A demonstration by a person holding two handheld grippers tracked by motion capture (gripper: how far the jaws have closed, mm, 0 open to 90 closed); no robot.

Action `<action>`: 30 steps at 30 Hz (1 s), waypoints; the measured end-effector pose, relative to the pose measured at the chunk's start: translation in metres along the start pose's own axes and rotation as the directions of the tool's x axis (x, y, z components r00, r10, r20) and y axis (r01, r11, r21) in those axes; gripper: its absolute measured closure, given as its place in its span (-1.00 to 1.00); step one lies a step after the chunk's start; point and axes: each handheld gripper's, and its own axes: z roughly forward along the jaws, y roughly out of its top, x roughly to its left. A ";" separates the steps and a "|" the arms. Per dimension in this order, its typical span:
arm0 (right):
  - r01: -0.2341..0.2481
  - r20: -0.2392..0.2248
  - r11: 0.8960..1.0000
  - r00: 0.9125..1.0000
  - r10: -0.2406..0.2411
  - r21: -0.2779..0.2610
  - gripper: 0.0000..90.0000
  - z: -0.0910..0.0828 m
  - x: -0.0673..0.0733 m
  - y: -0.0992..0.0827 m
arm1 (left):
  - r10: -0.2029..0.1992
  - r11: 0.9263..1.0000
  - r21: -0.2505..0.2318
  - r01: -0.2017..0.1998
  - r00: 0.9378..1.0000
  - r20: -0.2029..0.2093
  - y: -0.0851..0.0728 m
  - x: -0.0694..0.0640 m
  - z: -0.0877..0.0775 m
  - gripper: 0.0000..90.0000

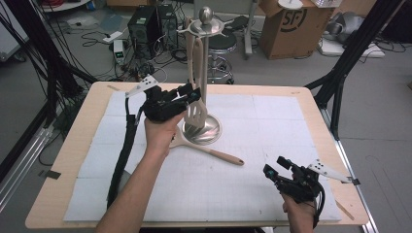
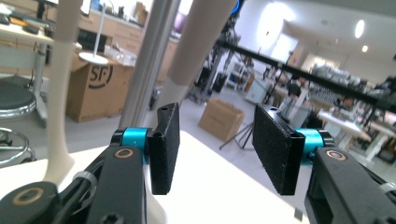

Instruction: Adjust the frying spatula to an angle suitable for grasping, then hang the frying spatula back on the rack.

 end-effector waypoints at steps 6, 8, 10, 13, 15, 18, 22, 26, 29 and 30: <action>0.006 -0.001 1.000 1.000 -0.006 0.002 -0.56 0.002 0.001 0.000 | -0.012 0.999 -0.044 0.014 0.999 0.049 0.002 -0.005 -0.002 0.17; 0.007 -0.001 1.000 1.000 -0.007 0.002 -0.56 0.002 0.001 0.000 | -0.007 0.998 -0.059 0.010 0.999 0.053 0.002 -0.006 -0.002 0.16; 0.006 0.001 1.000 1.000 -0.006 0.001 -0.56 0.002 0.001 0.000 | 0.001 0.998 -0.067 0.003 0.998 0.057 0.003 -0.009 -0.002 0.16; 0.006 0.003 1.000 1.000 -0.006 0.000 -0.56 0.001 0.000 0.000 | 0.011 0.998 -0.065 -0.006 0.997 0.071 0.003 -0.013 -0.002 0.16; 0.008 0.003 1.000 1.000 -0.008 0.001 -0.56 0.002 0.000 0.000 | 0.011 0.997 -0.075 -0.004 0.997 0.082 0.003 -0.017 -0.001 0.17; 0.009 0.003 1.000 1.000 -0.009 0.000 -0.56 0.002 -0.001 0.001 | 0.018 0.997 -0.075 -0.011 0.996 0.091 0.004 -0.021 0.000 0.17; 0.008 0.003 1.000 1.000 -0.008 0.001 -0.56 0.001 0.000 0.001 | 0.022 0.996 -0.086 -0.013 0.995 0.098 0.006 -0.026 0.002 0.17; 0.006 0.003 1.000 1.000 -0.006 0.000 -0.56 0.001 -0.001 0.001 | 0.041 0.994 -0.108 -0.029 0.994 0.102 0.013 -0.031 0.004 0.18; 0.004 0.004 1.000 1.000 -0.004 -0.002 -0.56 0.001 -0.001 0.001 | 0.046 0.986 -0.163 -0.029 0.994 0.098 0.025 -0.035 0.009 0.19; 0.006 0.005 1.000 1.000 -0.006 -0.003 -0.56 0.001 -0.001 0.000 | 0.039 0.983 -0.183 -0.020 0.994 0.101 0.028 -0.035 0.010 0.20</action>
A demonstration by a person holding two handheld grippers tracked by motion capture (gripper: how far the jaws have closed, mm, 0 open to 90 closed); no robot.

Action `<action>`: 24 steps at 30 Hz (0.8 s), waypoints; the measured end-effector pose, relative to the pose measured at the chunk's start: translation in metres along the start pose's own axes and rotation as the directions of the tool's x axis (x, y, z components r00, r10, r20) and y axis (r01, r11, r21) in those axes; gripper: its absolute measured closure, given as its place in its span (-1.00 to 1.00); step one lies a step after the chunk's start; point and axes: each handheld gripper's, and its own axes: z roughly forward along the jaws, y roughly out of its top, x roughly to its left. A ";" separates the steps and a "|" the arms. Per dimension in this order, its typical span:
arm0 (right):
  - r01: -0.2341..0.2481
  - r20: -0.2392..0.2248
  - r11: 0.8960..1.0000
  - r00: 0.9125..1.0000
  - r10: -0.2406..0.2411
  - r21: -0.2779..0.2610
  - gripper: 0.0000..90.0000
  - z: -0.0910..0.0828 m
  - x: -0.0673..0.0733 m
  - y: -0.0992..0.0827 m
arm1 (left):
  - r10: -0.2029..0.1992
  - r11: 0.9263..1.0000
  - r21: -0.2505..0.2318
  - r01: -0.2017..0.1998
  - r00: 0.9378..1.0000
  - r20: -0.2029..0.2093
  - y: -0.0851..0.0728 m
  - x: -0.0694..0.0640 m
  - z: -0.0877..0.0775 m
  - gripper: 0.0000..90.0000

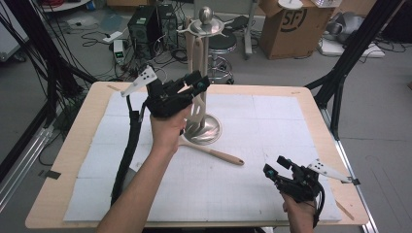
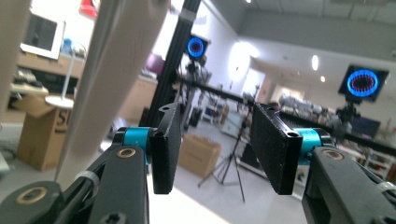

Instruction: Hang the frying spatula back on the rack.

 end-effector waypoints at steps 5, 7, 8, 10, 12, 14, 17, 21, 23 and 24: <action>-0.004 0.003 1.000 1.000 0.004 -0.003 -0.56 -0.002 -0.001 0.000 | 0.021 1.000 -0.018 -0.021 1.000 -0.011 0.012 -0.005 0.014 0.25; -0.006 0.005 1.000 1.000 0.006 -0.010 -0.56 -0.003 -0.002 0.000 | 0.035 0.999 -0.026 -0.036 0.999 -0.024 0.015 -0.008 0.020 0.27; -0.008 0.005 1.000 1.000 0.008 -0.011 -0.56 -0.003 -0.002 0.000 | 0.033 0.999 -0.033 -0.034 0.999 -0.027 0.017 -0.008 0.022 0.29; -0.012 0.006 1.000 1.000 0.012 -0.012 -0.56 -0.004 -0.002 0.000 | 0.027 0.998 -0.051 -0.028 0.999 -0.038 0.019 -0.009 0.026 0.35; -0.012 0.006 1.000 1.000 0.012 -0.012 -0.56 -0.005 -0.002 0.000 | 0.037 0.998 -0.052 -0.040 0.998 -0.056 0.020 -0.009 0.030 0.43; -0.010 0.007 1.000 1.000 0.010 -0.016 -0.56 -0.006 -0.003 0.001 | 0.050 0.997 -0.053 -0.054 0.996 -0.079 0.020 -0.009 0.032 0.52; -0.012 0.006 1.000 1.000 0.012 -0.019 -0.56 -0.008 -0.004 0.001 | 0.057 0.996 -0.059 -0.064 0.992 -0.112 0.021 -0.006 0.032 0.62; -0.017 0.008 1.000 1.000 0.018 -0.024 -0.56 -0.009 -0.005 0.001 | 0.088 0.993 -0.067 -0.099 0.985 -0.149 0.023 -0.003 0.031 0.88; -0.016 0.008 1.000 1.000 0.016 -0.024 -0.56 -0.010 -0.005 0.001 | 0.092 0.993 -0.064 -0.104 0.983 -0.160 0.025 -0.003 0.030 0.98; -0.013 0.008 1.000 1.000 0.013 -0.028 -0.56 -0.009 -0.005 0.002 | 0.094 0.992 -0.062 -0.106 0.982 -0.165 0.026 -0.002 0.030 0.99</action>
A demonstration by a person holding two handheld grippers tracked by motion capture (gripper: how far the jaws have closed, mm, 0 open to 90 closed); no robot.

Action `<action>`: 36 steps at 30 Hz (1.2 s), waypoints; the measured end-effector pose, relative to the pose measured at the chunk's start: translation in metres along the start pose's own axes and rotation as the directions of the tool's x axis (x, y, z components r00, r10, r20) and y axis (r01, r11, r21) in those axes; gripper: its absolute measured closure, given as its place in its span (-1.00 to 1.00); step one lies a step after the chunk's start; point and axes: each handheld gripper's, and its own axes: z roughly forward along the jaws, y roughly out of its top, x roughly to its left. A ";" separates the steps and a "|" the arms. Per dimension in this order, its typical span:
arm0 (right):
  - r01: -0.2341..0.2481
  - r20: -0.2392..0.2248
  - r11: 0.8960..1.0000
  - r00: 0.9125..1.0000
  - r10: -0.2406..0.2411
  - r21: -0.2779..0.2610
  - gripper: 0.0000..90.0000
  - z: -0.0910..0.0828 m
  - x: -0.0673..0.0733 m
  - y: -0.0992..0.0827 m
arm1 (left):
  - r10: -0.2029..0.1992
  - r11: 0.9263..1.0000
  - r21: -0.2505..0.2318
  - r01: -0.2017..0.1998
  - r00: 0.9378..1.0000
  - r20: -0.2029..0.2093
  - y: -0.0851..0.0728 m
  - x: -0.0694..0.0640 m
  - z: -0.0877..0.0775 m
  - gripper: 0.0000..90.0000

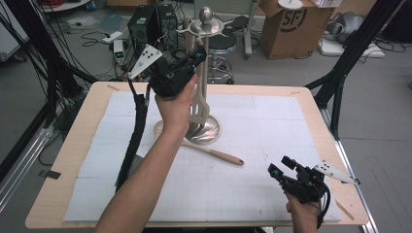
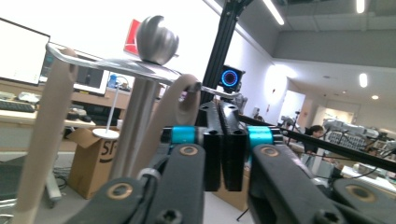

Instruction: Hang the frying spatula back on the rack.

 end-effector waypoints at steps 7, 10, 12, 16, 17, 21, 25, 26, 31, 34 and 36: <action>-0.003 -0.004 1.000 1.000 0.003 0.007 -0.56 0.001 0.002 0.000 | 0.014 1.000 0.011 -0.014 1.000 -0.014 0.003 0.001 0.003 1.00; -0.006 -0.002 1.000 1.000 0.006 0.007 -0.56 0.000 0.001 0.000 | 0.020 1.000 0.012 -0.019 1.000 -0.022 0.003 -0.001 0.004 1.00; 0.000 -0.001 1.000 1.000 0.000 0.003 -0.56 0.000 0.001 0.000 | 0.018 1.000 0.012 -0.018 1.000 -0.016 0.003 -0.002 0.005 1.00; -0.003 -0.002 1.000 1.000 0.003 0.005 -0.56 0.000 0.001 0.000 | 0.027 0.999 0.018 -0.026 1.000 -0.012 0.001 -0.003 0.007 1.00; -0.003 -0.002 1.000 1.000 0.003 0.004 -0.56 0.000 0.002 0.000 | 0.024 1.000 0.017 -0.024 1.000 -0.011 0.001 -0.003 0.008 1.00; -0.001 -0.001 1.000 1.000 0.001 0.003 -0.56 0.000 0.001 0.000 | 0.025 1.000 0.019 -0.025 0.999 -0.021 0.002 -0.002 0.010 1.00; -0.003 -0.002 1.000 1.000 0.003 0.005 -0.56 0.000 0.001 0.000 | 0.029 0.999 0.021 -0.028 0.999 -0.033 0.002 -0.003 0.010 1.00; -0.003 -0.001 1.000 1.000 0.003 0.004 -0.56 0.000 0.001 0.000 | 0.032 0.999 0.020 -0.031 0.999 -0.036 0.003 -0.003 0.009 1.00; 0.001 -0.002 1.000 1.000 -0.001 0.001 -0.56 -0.001 0.001 0.000 | 0.031 0.999 0.010 -0.031 0.999 -0.038 0.005 -0.003 0.006 1.00; 0.001 -0.002 1.000 1.000 -0.001 0.000 -0.56 -0.001 0.001 0.000 | 0.031 1.000 0.009 -0.030 0.998 -0.051 0.007 -0.001 0.004 1.00; 0.003 0.000 1.000 1.000 -0.003 0.002 -0.56 -0.001 0.001 0.000 | 0.028 1.000 0.006 -0.027 0.998 -0.053 0.008 0.001 0.003 1.00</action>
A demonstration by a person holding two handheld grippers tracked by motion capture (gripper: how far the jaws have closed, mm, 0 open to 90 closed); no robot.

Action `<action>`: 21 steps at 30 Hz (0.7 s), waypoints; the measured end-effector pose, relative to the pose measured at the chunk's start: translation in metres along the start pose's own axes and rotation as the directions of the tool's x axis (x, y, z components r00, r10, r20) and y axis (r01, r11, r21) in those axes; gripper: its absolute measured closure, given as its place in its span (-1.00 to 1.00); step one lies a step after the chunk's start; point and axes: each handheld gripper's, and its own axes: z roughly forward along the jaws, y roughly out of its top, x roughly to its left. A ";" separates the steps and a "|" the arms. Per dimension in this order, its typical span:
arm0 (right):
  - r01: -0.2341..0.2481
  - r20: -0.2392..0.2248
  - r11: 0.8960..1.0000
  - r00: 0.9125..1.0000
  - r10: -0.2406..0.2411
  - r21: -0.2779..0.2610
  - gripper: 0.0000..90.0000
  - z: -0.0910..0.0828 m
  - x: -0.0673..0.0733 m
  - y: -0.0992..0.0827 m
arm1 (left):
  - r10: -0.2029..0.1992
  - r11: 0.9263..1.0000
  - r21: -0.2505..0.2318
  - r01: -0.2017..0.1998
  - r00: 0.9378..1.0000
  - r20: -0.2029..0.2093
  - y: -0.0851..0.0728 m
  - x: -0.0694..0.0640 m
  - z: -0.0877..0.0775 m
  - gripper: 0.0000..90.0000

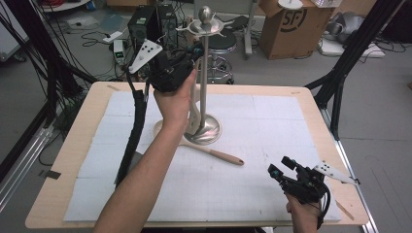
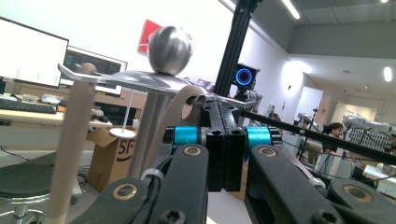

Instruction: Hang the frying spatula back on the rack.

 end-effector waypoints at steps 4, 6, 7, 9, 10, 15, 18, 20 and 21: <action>-0.003 -0.002 1.000 1.000 0.003 0.001 -0.56 0.000 0.000 0.000 | 0.000 1.000 -0.001 0.000 1.000 -0.009 0.001 0.003 -0.002 1.00; -0.002 -0.002 1.000 1.000 0.002 0.001 -0.56 0.000 0.000 0.000 | -0.004 1.000 -0.002 0.004 1.000 -0.014 0.002 0.005 -0.002 1.00; -0.003 -0.002 1.000 1.000 0.003 0.001 -0.56 0.000 0.001 0.000 | -0.006 1.000 -0.003 0.006 1.000 -0.017 0.003 0.007 -0.002 1.00; -0.001 -0.002 1.000 1.000 0.001 0.002 -0.56 0.000 0.000 0.000 | -0.017 1.000 -0.007 0.017 1.000 -0.020 0.004 0.010 -0.003 1.00; -0.004 -0.001 1.000 1.000 0.004 -0.001 -0.56 0.000 0.001 0.000 | -0.020 1.000 -0.007 0.020 1.000 -0.023 0.004 0.012 -0.003 1.00; -0.004 -0.001 1.000 1.000 0.004 -0.003 -0.56 -0.001 0.000 0.000 | -0.049 0.999 -0.016 0.048 0.998 -0.033 0.007 0.022 -0.002 1.00; -0.004 0.000 1.000 1.000 0.004 -0.003 -0.56 -0.001 0.000 0.000 | -0.074 0.997 -0.022 0.074 0.996 -0.039 0.009 0.031 -0.002 1.00; -0.005 0.000 1.000 1.000 0.005 -0.005 -0.56 -0.002 0.000 0.000 | -0.083 0.996 -0.025 0.082 0.996 -0.044 0.010 0.035 -0.002 1.00; -0.004 0.000 1.000 1.000 0.004 -0.005 -0.56 -0.002 0.000 0.000 | -0.089 0.996 -0.025 0.089 0.995 -0.038 0.011 0.037 -0.002 1.00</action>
